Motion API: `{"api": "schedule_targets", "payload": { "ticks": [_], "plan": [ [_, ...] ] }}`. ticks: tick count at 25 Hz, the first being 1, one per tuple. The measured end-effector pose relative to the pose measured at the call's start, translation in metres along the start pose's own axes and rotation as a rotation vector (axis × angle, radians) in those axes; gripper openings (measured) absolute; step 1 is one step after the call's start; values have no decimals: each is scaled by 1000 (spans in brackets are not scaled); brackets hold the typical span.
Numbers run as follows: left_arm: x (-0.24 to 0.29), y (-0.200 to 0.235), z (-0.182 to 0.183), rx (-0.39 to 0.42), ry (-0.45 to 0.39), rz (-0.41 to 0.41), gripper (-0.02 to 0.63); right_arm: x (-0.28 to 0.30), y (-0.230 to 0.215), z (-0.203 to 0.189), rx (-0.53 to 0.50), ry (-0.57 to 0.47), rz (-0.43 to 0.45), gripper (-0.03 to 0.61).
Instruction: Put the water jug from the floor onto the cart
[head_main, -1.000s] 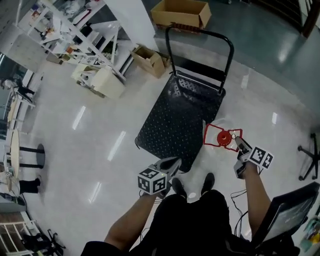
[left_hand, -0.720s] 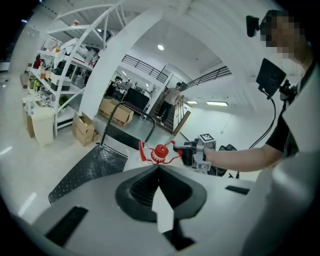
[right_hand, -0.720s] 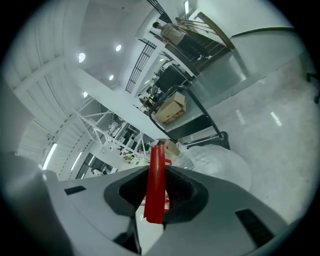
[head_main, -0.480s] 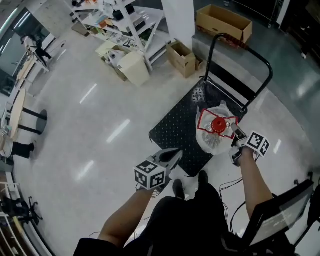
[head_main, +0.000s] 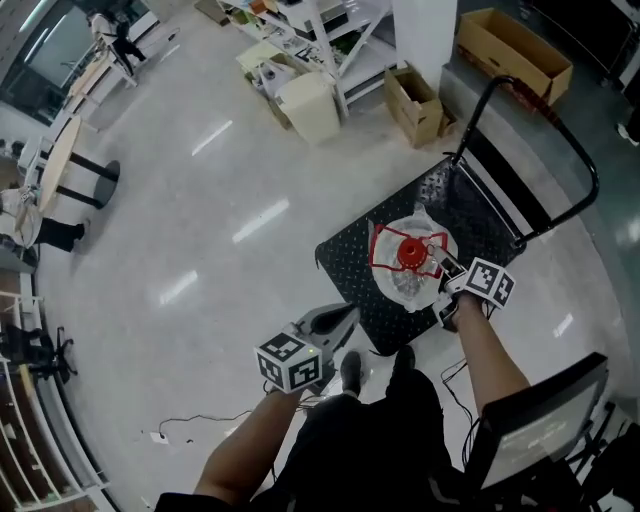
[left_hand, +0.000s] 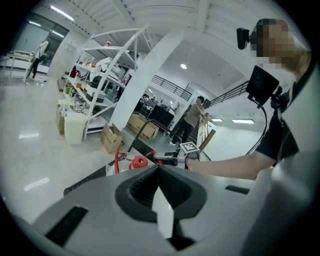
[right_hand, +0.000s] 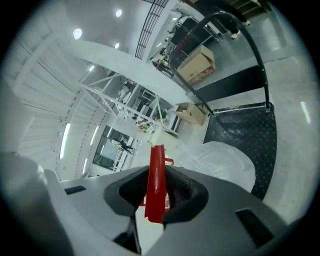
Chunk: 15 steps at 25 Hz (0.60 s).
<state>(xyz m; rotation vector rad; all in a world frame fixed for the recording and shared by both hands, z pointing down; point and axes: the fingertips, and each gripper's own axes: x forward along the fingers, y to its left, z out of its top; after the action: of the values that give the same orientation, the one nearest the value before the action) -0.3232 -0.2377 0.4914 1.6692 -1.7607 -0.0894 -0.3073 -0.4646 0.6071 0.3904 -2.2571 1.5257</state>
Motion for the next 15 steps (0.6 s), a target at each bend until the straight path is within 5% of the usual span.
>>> {"api": "schedule_targets", "payload": {
  "ticks": [15],
  "plan": [
    [-1,21,8,-63,-13,114,2,48,-36,14,-50,96,17,87]
  ]
}}
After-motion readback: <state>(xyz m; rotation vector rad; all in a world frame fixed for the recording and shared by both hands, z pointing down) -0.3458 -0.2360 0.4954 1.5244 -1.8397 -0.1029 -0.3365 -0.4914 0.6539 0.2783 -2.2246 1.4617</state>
